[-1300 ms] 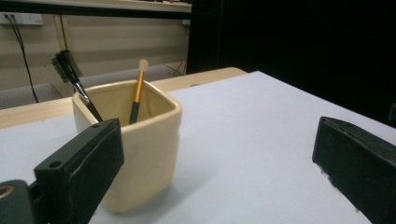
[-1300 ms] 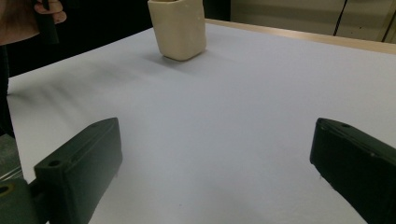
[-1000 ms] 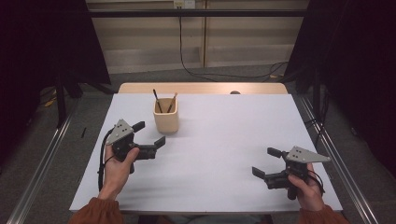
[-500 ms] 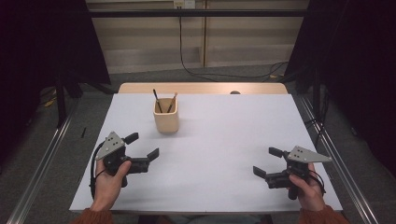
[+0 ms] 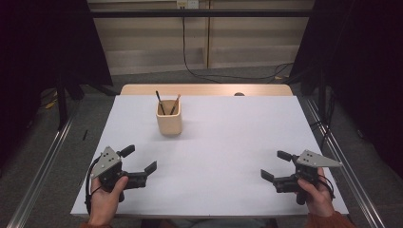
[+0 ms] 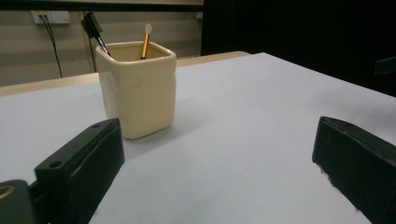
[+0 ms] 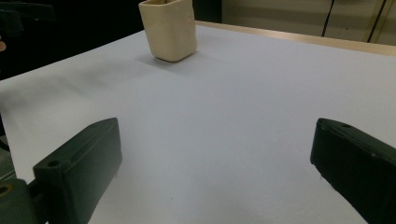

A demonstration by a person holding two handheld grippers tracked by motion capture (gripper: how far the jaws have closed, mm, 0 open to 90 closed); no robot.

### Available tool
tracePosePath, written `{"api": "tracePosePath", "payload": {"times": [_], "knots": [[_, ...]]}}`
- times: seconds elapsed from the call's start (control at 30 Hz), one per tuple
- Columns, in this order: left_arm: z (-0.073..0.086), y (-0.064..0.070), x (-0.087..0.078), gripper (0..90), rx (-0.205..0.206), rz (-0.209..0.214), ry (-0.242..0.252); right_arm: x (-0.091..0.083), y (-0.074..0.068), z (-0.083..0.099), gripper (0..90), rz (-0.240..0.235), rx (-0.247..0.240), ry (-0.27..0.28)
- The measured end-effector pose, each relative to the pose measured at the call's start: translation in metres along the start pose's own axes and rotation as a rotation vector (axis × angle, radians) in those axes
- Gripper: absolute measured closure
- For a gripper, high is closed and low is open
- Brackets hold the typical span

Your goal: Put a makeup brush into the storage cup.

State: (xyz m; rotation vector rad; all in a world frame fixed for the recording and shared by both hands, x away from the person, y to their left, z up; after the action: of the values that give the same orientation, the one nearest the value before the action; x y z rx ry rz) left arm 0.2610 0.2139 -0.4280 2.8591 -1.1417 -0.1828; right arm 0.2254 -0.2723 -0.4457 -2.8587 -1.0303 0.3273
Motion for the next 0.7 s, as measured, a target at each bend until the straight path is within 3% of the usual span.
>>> {"api": "tracePosePath", "payload": {"times": [0.4,0.53,0.57,0.7], "knots": [[0.009,0.004,-0.019,2.2,-0.032,-0.038,0.0,-0.009,0.002,0.001,1.1,0.021,0.003,0.006],[0.011,0.001,-0.022,2.2,0.001,-0.03,0.007,-0.01,0.001,0.002,1.0,0.029,-0.003,0.006],[0.011,-0.001,-0.024,2.2,-0.033,-0.031,0.028,-0.011,0.001,0.002,1.0,0.03,-0.004,0.006],[0.011,0.0,-0.025,3.2,-0.045,-0.011,0.038,-0.01,0.002,0.002,1.0,0.033,-0.001,0.009]]}}
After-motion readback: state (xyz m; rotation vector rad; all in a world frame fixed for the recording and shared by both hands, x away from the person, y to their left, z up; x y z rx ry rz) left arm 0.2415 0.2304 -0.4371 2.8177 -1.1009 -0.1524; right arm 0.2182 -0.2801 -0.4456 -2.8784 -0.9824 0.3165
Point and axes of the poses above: each handheld gripper's, and its own axes: x roughly forward along the jaws, z roughly out of its underside, y roughly to its right, the point moved 2 cm from there along x, roughly forward along the jaws, and after that the axes turned 11 degrees about y, right-handed, at the moved point
